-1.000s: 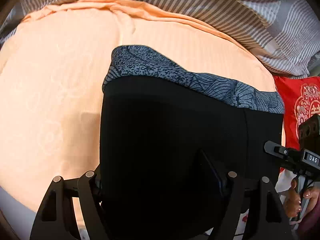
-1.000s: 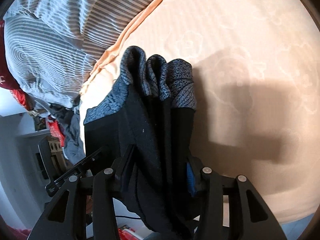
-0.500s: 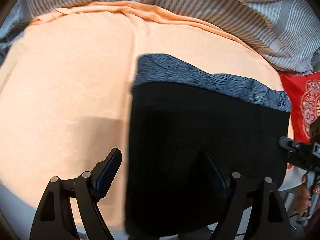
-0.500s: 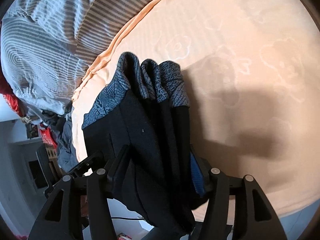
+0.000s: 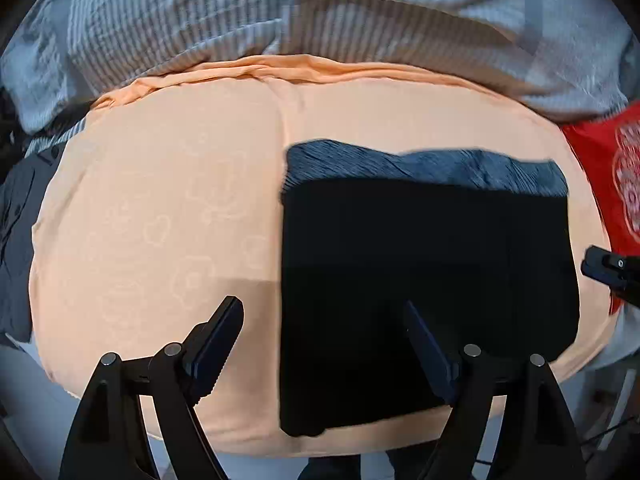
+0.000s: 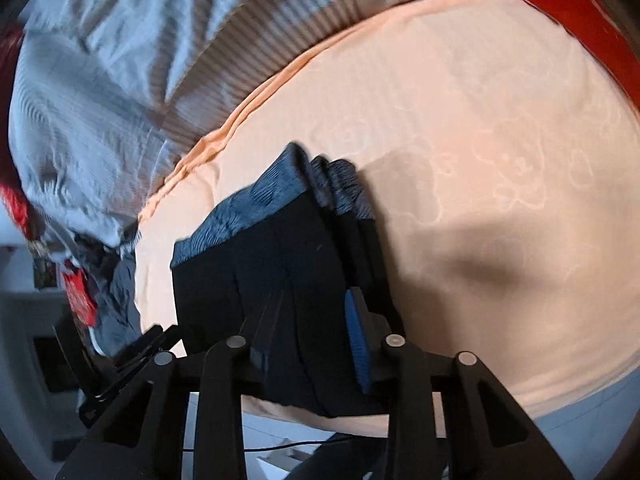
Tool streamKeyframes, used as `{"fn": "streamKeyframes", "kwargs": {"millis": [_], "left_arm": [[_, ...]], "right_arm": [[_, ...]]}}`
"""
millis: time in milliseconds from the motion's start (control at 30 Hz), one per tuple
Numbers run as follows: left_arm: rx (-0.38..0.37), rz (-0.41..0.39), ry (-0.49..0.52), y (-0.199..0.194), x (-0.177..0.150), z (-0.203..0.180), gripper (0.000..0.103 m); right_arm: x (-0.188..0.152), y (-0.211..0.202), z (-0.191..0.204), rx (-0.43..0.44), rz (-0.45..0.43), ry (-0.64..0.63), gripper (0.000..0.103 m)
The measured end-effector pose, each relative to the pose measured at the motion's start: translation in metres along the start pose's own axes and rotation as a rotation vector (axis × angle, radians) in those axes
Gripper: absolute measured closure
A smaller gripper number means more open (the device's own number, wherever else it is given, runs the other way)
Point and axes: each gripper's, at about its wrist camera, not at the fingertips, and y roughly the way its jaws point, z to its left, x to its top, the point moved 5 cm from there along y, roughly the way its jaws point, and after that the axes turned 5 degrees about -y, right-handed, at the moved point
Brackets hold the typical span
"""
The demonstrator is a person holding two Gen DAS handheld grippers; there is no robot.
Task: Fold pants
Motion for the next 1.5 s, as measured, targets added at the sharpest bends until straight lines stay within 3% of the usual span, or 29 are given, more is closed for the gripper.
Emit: {"fn": "streamKeyframes", "kwargs": {"millis": [233,333,433,600,733,900,1133,1200,1367,1500], "left_arm": [[0.023,0.066,0.044,0.032,-0.021,-0.011,0.020],[0.000,0.076,-0.011,0.044,-0.023,-0.002,0.009],[-0.025,0.101,-0.056,0.048,-0.019,0.004,0.008],[0.058,0.074,0.042,0.037,-0.015,-0.007,0.008],[0.072,0.078,0.052,0.028,-0.016,-0.010,0.008],[0.067,0.099,0.039,0.020,-0.023,-0.011,0.004],[0.056,0.138,0.026,0.013,-0.039,-0.016,0.000],[0.055,0.135,0.035,0.009,-0.045,-0.020,0.000],[0.058,0.087,0.053,-0.017,-0.063,-0.027,0.000],[0.065,0.093,0.054,-0.032,-0.067,-0.025,0.000]], "right_arm": [[-0.034,0.019,0.016,-0.084,0.062,-0.128,0.070],[-0.041,0.028,0.010,-0.112,0.069,-0.141,0.070],[-0.040,0.032,0.003,-0.137,0.064,-0.140,0.070],[-0.039,0.027,0.006,-0.150,0.065,-0.143,0.069],[-0.041,0.022,0.009,-0.165,0.066,-0.118,0.067],[-0.048,0.014,0.021,-0.208,0.061,-0.135,0.045],[-0.069,0.006,0.034,-0.305,0.042,-0.156,0.038],[-0.074,0.006,0.035,-0.322,0.051,-0.151,0.026],[-0.083,-0.004,0.041,-0.383,0.036,-0.176,0.019],[-0.084,-0.019,0.051,-0.426,-0.007,-0.212,0.000]]}}
